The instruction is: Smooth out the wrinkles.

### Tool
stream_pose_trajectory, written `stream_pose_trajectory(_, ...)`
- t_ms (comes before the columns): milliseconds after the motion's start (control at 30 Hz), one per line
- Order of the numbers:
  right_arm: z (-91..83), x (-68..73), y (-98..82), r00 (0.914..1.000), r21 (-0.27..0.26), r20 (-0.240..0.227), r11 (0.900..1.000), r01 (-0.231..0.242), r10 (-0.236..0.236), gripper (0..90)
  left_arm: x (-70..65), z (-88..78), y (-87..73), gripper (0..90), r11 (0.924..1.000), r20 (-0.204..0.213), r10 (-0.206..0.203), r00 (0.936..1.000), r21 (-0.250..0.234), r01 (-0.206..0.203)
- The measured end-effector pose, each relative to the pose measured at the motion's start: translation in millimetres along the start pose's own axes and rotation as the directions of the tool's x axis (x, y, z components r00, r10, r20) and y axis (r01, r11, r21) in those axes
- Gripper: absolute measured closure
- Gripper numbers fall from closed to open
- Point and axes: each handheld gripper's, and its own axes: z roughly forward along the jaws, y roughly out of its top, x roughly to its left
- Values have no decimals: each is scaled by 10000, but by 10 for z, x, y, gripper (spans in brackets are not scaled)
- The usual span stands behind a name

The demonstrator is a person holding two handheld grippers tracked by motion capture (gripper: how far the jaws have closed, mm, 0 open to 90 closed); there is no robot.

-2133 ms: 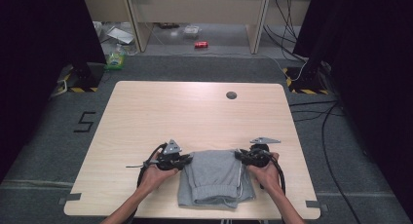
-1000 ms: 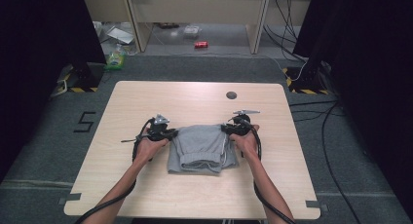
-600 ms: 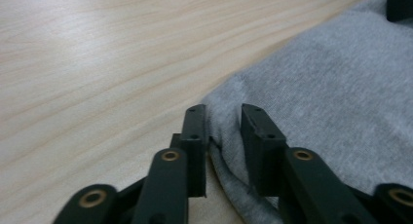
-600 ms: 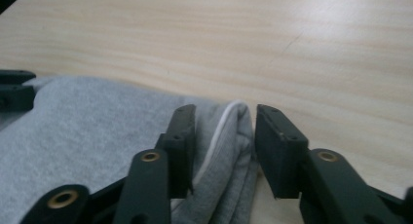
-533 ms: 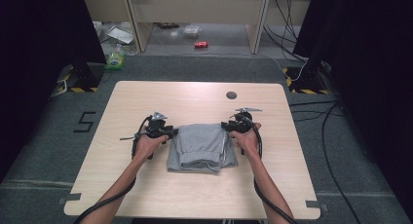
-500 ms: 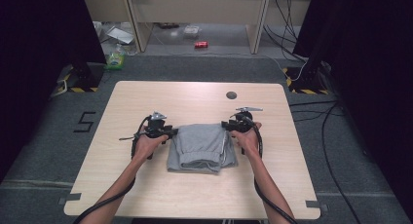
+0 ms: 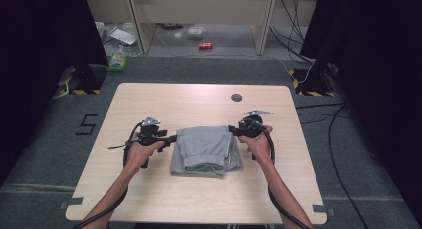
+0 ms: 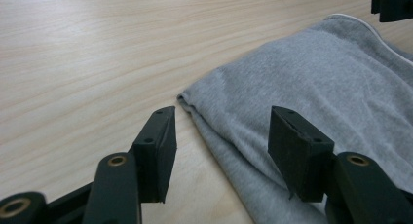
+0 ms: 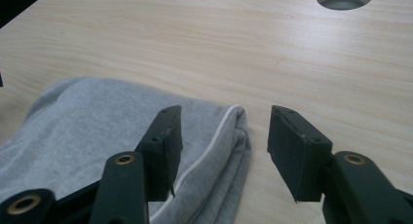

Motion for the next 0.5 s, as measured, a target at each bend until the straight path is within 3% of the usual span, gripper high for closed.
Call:
stream_pose_trajectory(267,-214,22,-131,9997,20,-163,9998,184,-184,430,-16,-177,-96,390,10000,40,68,10000,-50,-68)
stream_pose_trajectory(500,-391,40,-274,9989,-20,-100,9989,460,-460,409,-123,-325,-257,357,9997,306,252,9992,-83,-250)
